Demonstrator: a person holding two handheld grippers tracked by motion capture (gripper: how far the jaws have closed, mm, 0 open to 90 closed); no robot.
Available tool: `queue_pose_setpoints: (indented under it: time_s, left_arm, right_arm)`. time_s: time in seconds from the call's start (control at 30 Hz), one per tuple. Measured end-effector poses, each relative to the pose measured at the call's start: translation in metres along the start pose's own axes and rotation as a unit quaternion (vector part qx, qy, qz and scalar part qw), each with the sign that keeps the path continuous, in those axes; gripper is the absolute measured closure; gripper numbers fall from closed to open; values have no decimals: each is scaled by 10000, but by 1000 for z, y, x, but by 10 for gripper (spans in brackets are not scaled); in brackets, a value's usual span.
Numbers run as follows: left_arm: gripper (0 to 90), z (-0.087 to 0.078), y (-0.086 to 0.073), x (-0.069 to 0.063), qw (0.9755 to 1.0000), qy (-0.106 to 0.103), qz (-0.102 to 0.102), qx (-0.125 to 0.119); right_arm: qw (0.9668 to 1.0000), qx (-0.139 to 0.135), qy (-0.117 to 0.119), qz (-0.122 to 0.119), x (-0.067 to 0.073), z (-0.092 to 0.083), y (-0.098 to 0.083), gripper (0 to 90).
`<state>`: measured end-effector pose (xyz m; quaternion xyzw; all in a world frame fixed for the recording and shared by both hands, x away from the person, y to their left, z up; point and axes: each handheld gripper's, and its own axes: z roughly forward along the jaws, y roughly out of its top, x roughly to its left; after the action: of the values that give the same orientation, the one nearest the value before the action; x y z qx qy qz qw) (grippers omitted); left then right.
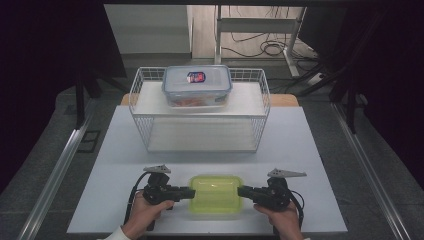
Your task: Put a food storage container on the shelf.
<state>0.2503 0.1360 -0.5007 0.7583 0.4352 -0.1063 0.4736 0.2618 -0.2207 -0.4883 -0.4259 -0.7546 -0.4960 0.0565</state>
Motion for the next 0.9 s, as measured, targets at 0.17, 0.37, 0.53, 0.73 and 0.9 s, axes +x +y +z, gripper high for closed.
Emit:
queue_pose_setpoints:
  time_s: [0.17,0.37,0.53,0.73,0.9]
  left_arm:
    - [754,-4,3,-4,9999,32,119,-49]
    - [755,-6,6,-6,9997,69,200,-83]
    - [756,-10,10,-7,9995,94,263,-116]
    - [755,-15,20,-10,9992,130,352,-154]
    - [755,-23,34,-13,9987,159,444,-214]
  right_arm:
    - [9999,-79,-30,-143,5,-3,4,802]
    - [9996,-129,-53,-251,8,-5,7,802]
    - [9992,-167,-76,-356,11,-5,12,802]
    - [9988,-221,-80,-441,12,-7,22,802]
    - [9980,-310,-74,-549,14,-9,34,802]
